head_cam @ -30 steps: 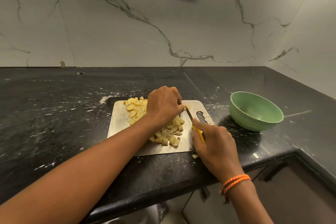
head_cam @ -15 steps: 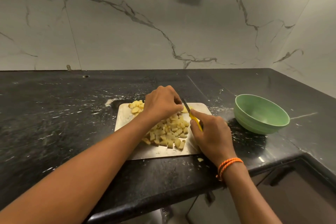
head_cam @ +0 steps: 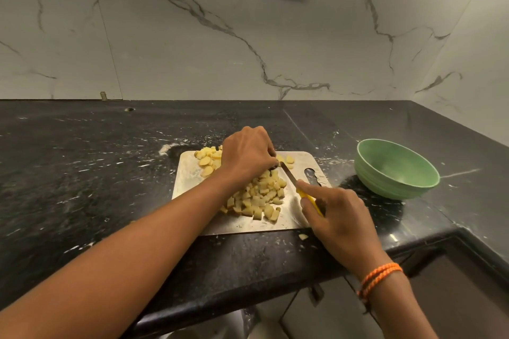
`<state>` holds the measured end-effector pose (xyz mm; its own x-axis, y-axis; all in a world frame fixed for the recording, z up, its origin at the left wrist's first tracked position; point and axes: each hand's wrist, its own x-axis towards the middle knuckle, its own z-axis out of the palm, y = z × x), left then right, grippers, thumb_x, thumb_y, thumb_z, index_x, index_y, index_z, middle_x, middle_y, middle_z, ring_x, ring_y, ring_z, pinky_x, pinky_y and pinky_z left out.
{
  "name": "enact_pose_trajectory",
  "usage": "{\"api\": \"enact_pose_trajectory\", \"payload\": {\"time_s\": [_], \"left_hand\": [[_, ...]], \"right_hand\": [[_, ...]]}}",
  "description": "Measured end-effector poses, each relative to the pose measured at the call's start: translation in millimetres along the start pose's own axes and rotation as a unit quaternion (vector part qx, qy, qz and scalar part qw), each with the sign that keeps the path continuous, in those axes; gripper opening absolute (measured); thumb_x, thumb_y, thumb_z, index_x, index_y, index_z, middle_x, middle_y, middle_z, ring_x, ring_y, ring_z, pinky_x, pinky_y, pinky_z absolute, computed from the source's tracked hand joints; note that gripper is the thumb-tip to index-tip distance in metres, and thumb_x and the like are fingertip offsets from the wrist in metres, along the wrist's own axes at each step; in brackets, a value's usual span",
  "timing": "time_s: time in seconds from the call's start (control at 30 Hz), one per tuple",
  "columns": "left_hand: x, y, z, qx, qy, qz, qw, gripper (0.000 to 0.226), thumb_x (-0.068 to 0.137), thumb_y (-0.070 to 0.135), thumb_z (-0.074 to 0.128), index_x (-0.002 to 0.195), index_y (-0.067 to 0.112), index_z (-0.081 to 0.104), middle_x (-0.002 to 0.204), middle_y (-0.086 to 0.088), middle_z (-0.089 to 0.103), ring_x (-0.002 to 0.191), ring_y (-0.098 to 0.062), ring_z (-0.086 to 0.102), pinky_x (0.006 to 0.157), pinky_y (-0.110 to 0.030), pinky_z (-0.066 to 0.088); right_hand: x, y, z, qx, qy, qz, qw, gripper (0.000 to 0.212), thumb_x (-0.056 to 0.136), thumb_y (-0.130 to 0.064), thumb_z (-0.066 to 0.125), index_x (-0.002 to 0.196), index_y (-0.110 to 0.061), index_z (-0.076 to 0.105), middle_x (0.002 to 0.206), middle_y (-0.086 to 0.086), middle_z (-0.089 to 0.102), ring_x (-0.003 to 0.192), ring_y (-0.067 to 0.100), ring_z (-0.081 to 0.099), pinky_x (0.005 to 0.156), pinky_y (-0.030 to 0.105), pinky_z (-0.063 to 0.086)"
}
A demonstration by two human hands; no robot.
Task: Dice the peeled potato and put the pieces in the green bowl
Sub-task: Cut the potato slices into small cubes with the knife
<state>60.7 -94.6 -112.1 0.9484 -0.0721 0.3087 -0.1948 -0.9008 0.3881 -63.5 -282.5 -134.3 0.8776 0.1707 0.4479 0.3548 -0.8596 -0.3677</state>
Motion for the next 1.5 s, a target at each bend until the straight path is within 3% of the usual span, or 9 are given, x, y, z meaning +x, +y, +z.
{"api": "enact_pose_trajectory", "payload": {"time_s": [0.13, 0.23, 0.33, 0.4, 0.57, 0.77, 0.93, 1.23, 1.5], "left_hand": [[4, -4, -9, -0.025, -0.027, 0.029, 0.999, 0.017, 0.088, 0.043, 0.084, 0.101, 0.031, 0.084, 0.093, 0.011, 0.079, 0.076, -0.007, 0.064, 0.065, -0.029, 0.055], [11, -14, -19, -0.08, -0.055, 0.043, 0.994, 0.006, 0.097, 0.031, 0.077, 0.099, 0.031, 0.082, 0.096, 0.012, 0.078, 0.087, -0.009, 0.069, 0.082, -0.039, 0.061], [16, -28, -30, -0.121, -0.1, 0.065, 0.985, 0.033, 0.105, 0.007, 0.059, 0.096, 0.03, 0.08, 0.093, 0.009, 0.075, 0.087, -0.01, 0.069, 0.081, -0.039, 0.061], [19, -34, -39, -0.121, -0.113, 0.076, 0.983, 0.045, 0.105, -0.004, 0.049, 0.1, 0.029, 0.08, 0.091, 0.002, 0.072, 0.08, -0.013, 0.064, 0.069, -0.031, 0.055], [18, -41, -67, -0.16, -0.143, 0.095, 0.972, 0.017, 0.105, 0.017, 0.066, 0.112, 0.03, 0.075, 0.088, 0.002, 0.075, 0.075, -0.01, 0.068, 0.062, -0.024, 0.051], [11, -59, -110, -0.099, -0.313, 0.06, 0.942, 0.007, 0.092, 0.012, 0.08, 0.099, 0.014, 0.08, 0.09, -0.003, 0.081, 0.083, -0.02, 0.079, 0.074, -0.033, 0.063], [-24, -62, -112, 0.018, -0.403, 0.001, 0.915, 0.023, 0.082, 0.034, 0.09, 0.094, 0.018, 0.079, 0.087, 0.0, 0.081, 0.078, -0.019, 0.08, 0.078, -0.036, 0.063], [-35, -52, -99, 0.079, -0.351, -0.002, 0.933, 0.027, 0.073, 0.024, 0.098, 0.088, 0.019, 0.075, 0.086, -0.003, 0.079, 0.074, -0.02, 0.076, 0.057, -0.023, 0.056], [-33, -61, -110, 0.012, -0.303, 0.04, 0.952, 0.02, 0.082, 0.008, 0.09, 0.092, 0.021, 0.078, 0.085, 0.002, 0.08, 0.075, -0.014, 0.077, 0.072, -0.031, 0.064]], "right_hand": [[-1, 11, -4, 0.099, 0.062, 0.025, 0.993, 0.036, 0.096, -0.031, 0.067, 0.132, -0.034, 0.064, 0.05, -0.011, 0.042, 0.047, 0.008, 0.035, 0.049, 0.029, 0.035], [19, 19, 1, 0.029, 0.094, 0.055, 0.994, 0.033, 0.096, -0.033, 0.065, 0.13, -0.031, 0.068, 0.056, -0.009, 0.055, 0.05, 0.009, 0.047, 0.051, 0.03, 0.041], [34, 18, 6, -0.026, 0.037, 0.05, 0.998, 0.036, 0.098, -0.038, 0.061, 0.133, -0.033, 0.065, 0.079, -0.006, 0.07, 0.069, 0.016, 0.061, 0.063, 0.036, 0.052], [32, 13, 9, -0.001, 0.006, 0.011, 1.0, 0.036, 0.098, -0.038, 0.061, 0.133, -0.034, 0.064, 0.067, -0.015, 0.06, 0.062, 0.008, 0.051, 0.058, 0.034, 0.046], [22, 20, 7, 0.085, 0.071, 0.014, 0.994, 0.03, 0.095, -0.033, 0.067, 0.125, -0.029, 0.071, 0.056, -0.023, 0.05, 0.051, 0.003, 0.049, 0.056, 0.023, 0.036], [22, 18, 6, 0.07, 0.074, 0.02, 0.995, 0.03, 0.095, -0.028, 0.068, 0.125, -0.024, 0.072, 0.051, -0.02, 0.046, 0.052, 0.002, 0.052, 0.053, 0.018, 0.032], [24, 17, 7, 0.05, 0.078, 0.014, 0.996, 0.031, 0.095, -0.03, 0.068, 0.125, -0.024, 0.072, 0.057, -0.027, 0.042, 0.048, -0.002, 0.044, 0.053, 0.018, 0.031], [21, 20, 7, 0.049, 0.075, 0.02, 0.996, 0.03, 0.095, -0.029, 0.067, 0.124, -0.025, 0.072, 0.062, -0.028, 0.04, 0.052, -0.007, 0.038, 0.055, 0.019, 0.03], [21, 19, 8, 0.055, 0.071, 0.009, 0.996, 0.031, 0.096, -0.029, 0.067, 0.126, -0.022, 0.071, 0.084, 0.005, 0.076, 0.056, -0.011, 0.036, 0.059, 0.015, 0.031]]}}
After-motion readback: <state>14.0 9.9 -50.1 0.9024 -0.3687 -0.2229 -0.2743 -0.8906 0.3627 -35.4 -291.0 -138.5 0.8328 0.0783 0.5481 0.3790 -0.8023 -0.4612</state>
